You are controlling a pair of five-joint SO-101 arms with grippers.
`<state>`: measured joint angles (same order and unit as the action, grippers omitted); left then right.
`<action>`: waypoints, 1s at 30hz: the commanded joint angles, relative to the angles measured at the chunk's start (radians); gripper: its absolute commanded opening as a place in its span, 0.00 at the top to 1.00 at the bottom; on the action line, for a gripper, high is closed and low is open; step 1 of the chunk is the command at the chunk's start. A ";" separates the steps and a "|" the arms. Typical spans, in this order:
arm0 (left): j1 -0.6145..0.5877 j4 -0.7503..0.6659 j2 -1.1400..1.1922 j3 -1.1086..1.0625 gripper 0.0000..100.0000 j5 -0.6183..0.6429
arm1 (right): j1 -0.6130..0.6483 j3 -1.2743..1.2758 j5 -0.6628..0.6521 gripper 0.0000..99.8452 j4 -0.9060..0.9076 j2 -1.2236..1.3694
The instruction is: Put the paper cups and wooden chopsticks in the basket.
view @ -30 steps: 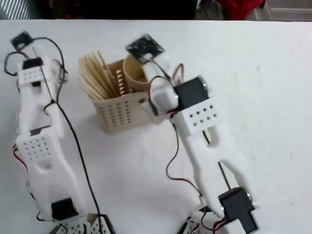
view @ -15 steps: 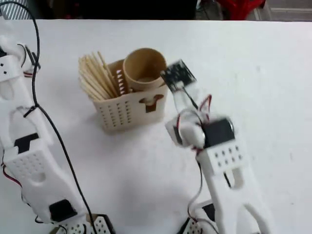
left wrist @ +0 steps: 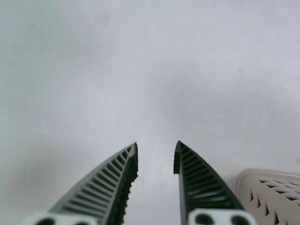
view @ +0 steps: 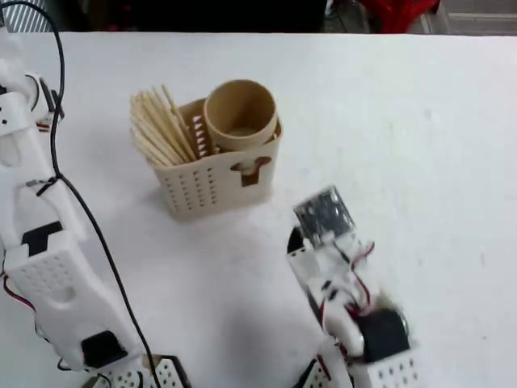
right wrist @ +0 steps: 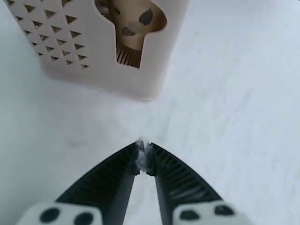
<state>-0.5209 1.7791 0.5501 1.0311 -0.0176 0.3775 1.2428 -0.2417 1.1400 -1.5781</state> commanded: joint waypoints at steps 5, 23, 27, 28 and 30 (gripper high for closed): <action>-0.012 0.011 -0.194 0.043 0.86 -0.011 | -0.008 0.184 0.000 0.98 -0.019 -0.174; -0.005 0.008 -0.564 -0.226 0.86 -0.009 | -0.228 0.448 0.000 0.98 -0.082 -0.223; 0.024 0.006 -0.667 -0.367 0.86 -0.012 | -0.269 0.448 0.000 0.98 -0.056 -0.219; 0.033 0.006 -0.696 -0.408 0.86 -0.012 | -0.266 0.448 0.000 0.98 -0.030 -0.219; 0.053 0.006 -0.762 -0.516 0.86 -0.012 | -0.260 0.448 0.000 0.98 0.027 -0.220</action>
<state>-0.5056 1.7791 -0.1020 0.6214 -0.0192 0.1227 1.6817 -0.2417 1.1139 -1.7960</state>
